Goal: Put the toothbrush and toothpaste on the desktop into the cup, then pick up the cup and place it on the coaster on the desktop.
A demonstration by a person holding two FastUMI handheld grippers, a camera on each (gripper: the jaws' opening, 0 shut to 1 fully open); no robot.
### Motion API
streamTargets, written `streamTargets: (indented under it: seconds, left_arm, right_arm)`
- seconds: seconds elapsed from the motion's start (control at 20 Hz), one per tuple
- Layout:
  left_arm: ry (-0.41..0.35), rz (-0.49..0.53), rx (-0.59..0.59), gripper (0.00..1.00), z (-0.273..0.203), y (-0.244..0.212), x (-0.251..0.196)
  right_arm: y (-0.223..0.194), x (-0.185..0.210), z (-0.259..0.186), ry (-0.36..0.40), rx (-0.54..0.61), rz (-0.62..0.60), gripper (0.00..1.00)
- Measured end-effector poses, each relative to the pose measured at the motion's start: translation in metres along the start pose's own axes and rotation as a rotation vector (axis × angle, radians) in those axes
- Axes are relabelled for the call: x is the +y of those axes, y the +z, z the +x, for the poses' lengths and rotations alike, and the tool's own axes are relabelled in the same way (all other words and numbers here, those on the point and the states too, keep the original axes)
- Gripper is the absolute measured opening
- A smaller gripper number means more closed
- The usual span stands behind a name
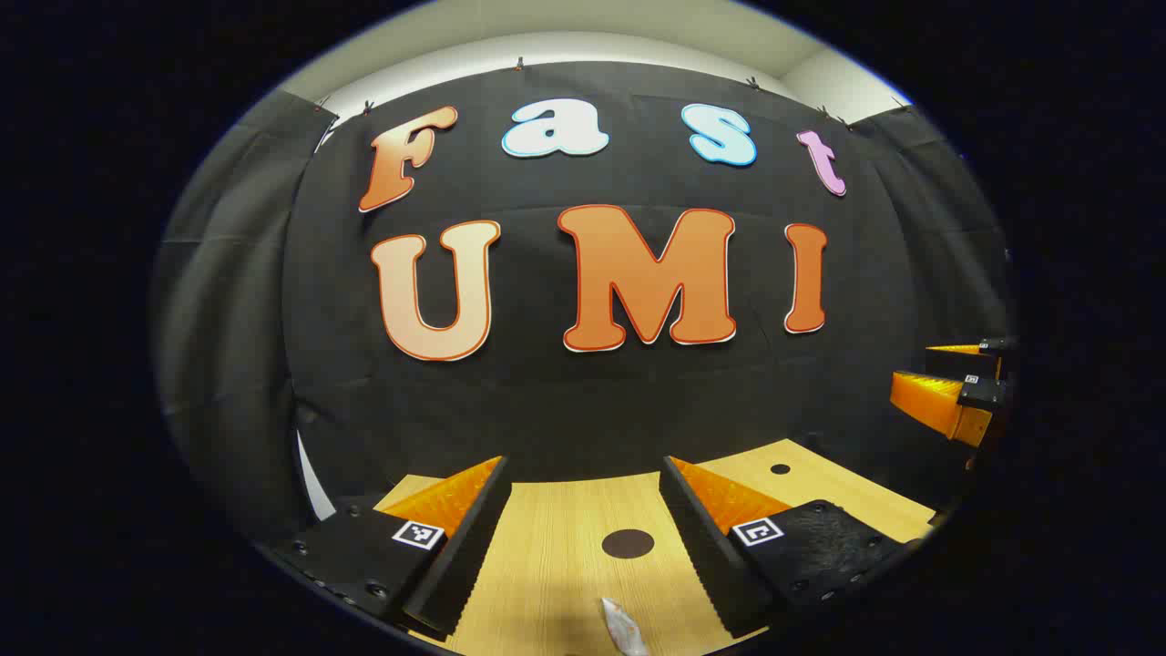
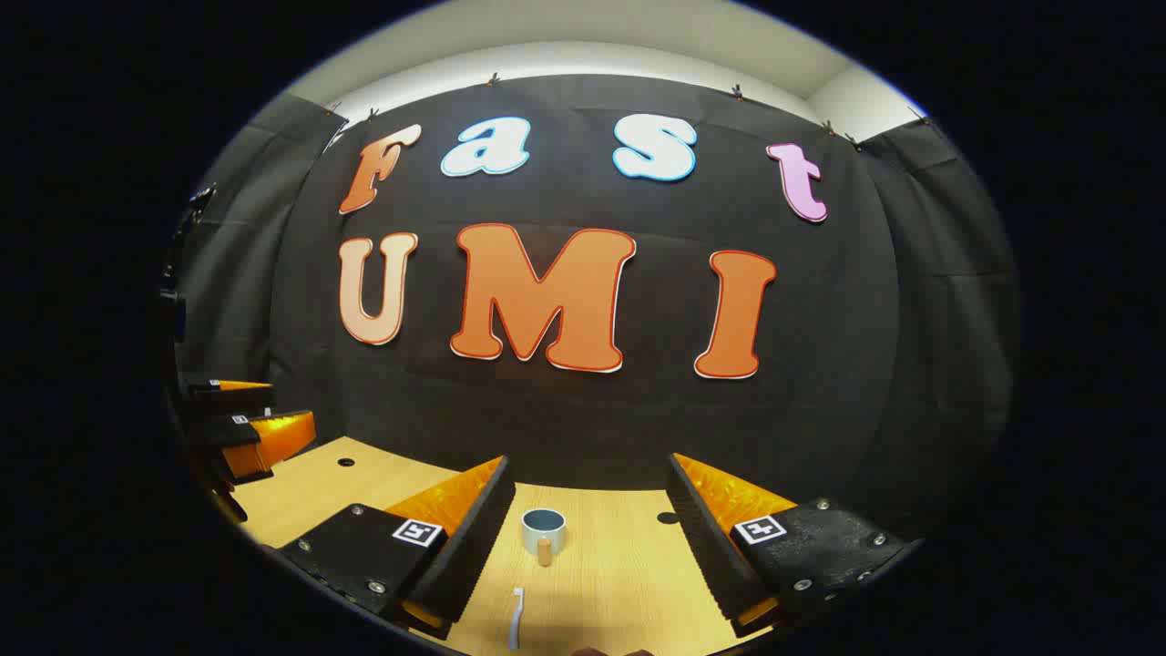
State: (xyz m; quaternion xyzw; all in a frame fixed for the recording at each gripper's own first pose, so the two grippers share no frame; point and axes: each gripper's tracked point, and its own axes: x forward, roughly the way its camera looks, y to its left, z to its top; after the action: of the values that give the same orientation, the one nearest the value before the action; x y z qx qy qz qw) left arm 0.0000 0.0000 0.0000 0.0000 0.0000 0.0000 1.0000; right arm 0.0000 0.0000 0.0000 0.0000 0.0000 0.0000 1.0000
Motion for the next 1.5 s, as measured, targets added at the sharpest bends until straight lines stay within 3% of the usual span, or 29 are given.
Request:
streamTargets:
  seconds: [0.4, 0.75, 1.1, 1.5]
  left_arm:
    - [0.034, 0.008, -0.021, 0.99, 0.008, 0.010, -0.022]
    - [0.060, 0.016, -0.022, 0.99, 0.010, 0.011, -0.027]
    - [0.079, 0.019, 0.000, 0.99, 0.007, 0.005, -0.024]
    - [0.117, 0.076, 0.051, 0.99, -0.001, -0.007, -0.014]
  right_arm:
    - [-0.029, 0.004, 0.022, 0.084, 0.081, -0.029, 1.00]
    - [-0.044, 0.006, 0.037, 0.108, 0.109, -0.021, 1.00]
    - [-0.090, 0.015, 0.051, 0.121, 0.226, -0.013, 1.00]
    - [-0.148, 0.042, 0.057, 0.191, 0.376, -0.049, 0.99]
